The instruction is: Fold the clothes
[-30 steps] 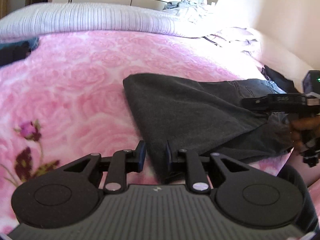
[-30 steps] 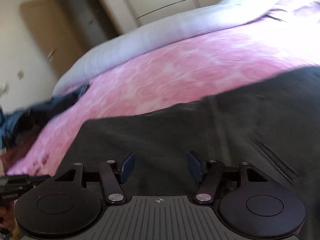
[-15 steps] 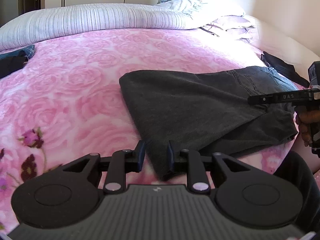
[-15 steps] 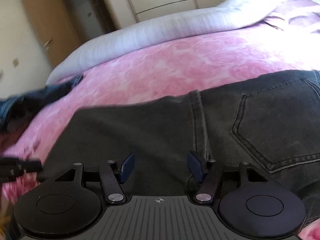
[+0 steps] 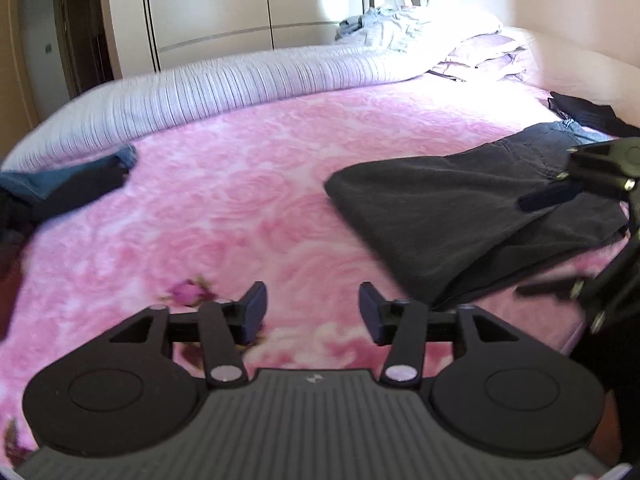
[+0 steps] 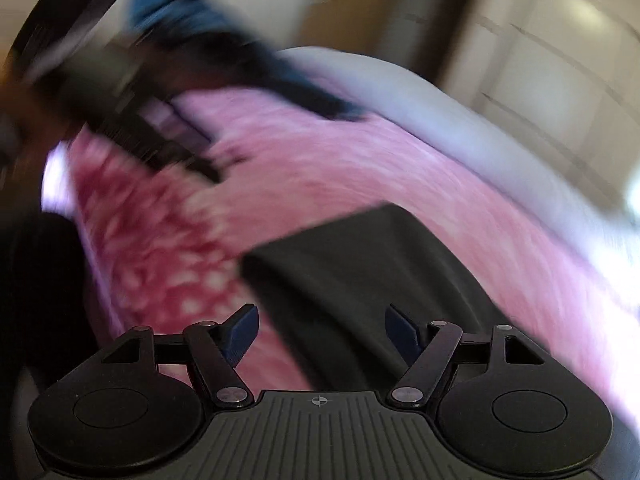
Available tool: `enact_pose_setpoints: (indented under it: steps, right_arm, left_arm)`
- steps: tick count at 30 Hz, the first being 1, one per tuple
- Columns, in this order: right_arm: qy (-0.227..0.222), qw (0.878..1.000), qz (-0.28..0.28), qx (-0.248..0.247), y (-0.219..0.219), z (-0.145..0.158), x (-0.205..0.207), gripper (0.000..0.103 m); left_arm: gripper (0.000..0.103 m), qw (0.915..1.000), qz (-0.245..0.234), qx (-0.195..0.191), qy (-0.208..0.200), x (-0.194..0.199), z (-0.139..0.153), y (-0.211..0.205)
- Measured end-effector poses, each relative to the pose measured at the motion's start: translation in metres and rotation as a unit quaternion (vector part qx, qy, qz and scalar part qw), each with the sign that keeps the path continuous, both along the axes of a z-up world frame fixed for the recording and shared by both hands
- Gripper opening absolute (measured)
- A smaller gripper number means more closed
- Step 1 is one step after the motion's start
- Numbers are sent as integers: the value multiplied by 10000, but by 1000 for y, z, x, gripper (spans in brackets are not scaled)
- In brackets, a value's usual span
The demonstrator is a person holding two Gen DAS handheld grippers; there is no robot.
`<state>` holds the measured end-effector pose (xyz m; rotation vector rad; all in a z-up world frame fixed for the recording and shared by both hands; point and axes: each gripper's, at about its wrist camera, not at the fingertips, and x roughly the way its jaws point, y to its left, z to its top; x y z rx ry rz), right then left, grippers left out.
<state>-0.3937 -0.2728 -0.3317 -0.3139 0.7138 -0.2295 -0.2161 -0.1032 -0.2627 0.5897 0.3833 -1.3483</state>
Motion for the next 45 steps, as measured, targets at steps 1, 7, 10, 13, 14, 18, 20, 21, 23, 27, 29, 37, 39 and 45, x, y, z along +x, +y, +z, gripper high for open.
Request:
enact_pose_setpoints:
  steps: [1, 7, 10, 13, 14, 18, 20, 21, 23, 27, 29, 37, 39, 45]
  right_arm:
    - [149, 9993, 154, -316, 10, -10, 8, 73]
    - [893, 9772, 444, -1876, 31, -46, 46, 73]
    - [1188, 9622, 440, -2411, 25, -55, 50, 73]
    - [1237, 9597, 489, -2475, 13, -57, 43, 55]
    - [1231, 9623, 497, -2373, 9, -57, 42, 34]
    - [828, 9758, 314, -2000, 0, -38, 33, 16]
    - [588, 9810, 195, -1838, -4, -27, 27, 13]
    - [495, 9825, 167, -1790, -6, -21, 25, 13]
    - [311, 9850, 113, -1696, -9, -11, 19, 13]
    - [72, 9897, 41, -1427, -14, -3, 8, 13]
    - [-17, 9913, -16, -1317, -11, -4, 3, 13]
    - [344, 9831, -68, -1799, 3, -34, -5, 58]
    - [500, 9787, -85, -1991, 6, -44, -5, 58]
    - [391, 9816, 17, -1867, 24, -39, -6, 14]
  left_arm:
    - [60, 9998, -114, -17, -170, 0, -1, 2]
    - [70, 9896, -794, -119, -1189, 2, -7, 14]
    - [77, 9747, -1339, -103, -1787, 0, -14, 2]
    - [78, 9442, -2110, -32, -2528, -11, -26, -22]
    - [79, 9313, -2364, -7, -2771, -15, -30, -30]
    - [78, 8515, -3391, 107, -3997, -26, -56, -61]
    - [78, 8092, -3792, 105, -4487, -29, -67, -76]
    - [78, 7952, -3924, 24, -4622, -29, -70, -84]
    - [74, 7709, -4152, -110, -4829, -30, -75, -100]
    - [24, 7404, -4455, -90, -5032, -34, -85, -133]
    - [13, 7452, -4505, 79, -4916, -33, -85, -144]
    - [8, 7890, -4069, 35, -4604, -36, -69, -128]
    - [8, 7993, -3934, 46, -4542, -36, -66, -116]
    - [7, 8228, -3610, 384, -4373, -26, -60, -62]
